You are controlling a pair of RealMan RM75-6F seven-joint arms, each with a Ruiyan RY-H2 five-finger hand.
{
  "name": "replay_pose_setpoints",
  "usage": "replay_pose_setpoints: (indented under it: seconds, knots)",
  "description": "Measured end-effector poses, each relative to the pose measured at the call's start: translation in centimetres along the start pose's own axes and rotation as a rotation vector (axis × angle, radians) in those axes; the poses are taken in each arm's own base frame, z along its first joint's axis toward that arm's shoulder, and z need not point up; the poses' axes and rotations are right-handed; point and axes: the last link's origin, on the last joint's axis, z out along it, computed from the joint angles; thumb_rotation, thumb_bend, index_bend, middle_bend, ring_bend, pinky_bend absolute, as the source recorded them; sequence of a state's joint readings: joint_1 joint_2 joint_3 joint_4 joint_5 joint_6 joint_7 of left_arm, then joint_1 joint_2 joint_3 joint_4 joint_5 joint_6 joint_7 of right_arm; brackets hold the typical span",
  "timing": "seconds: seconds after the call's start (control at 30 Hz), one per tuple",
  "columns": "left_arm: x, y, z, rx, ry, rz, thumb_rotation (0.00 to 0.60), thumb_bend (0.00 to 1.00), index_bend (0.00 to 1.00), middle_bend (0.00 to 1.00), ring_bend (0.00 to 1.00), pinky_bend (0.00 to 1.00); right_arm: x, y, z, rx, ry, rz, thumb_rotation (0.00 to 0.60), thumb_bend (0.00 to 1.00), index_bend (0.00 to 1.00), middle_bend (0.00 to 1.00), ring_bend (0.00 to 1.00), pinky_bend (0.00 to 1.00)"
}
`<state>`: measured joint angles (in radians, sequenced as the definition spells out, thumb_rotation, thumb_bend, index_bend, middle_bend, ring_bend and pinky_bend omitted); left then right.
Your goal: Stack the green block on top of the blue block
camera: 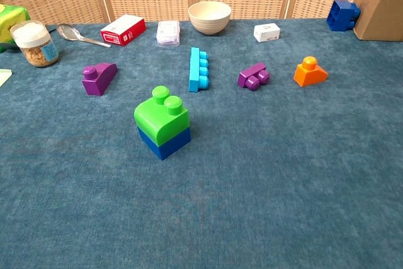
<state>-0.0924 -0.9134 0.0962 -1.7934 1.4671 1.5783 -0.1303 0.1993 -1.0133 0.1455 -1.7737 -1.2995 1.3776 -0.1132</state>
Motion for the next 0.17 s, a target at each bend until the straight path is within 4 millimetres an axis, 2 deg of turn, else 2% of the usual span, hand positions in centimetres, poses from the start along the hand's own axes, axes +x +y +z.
replay_pose_setpoints:
  seconds: [0.17]
  knots:
    - [-0.17, 0.38, 0.17, -0.004, 0.004, -0.02, 0.577, 0.24, 0.19, 0.08, 0.0, 0.0, -0.49, 0.09, -0.14, -0.003, -0.022, 0.011, 0.589, 0.24, 0.16, 0.14, 0.0, 0.0]
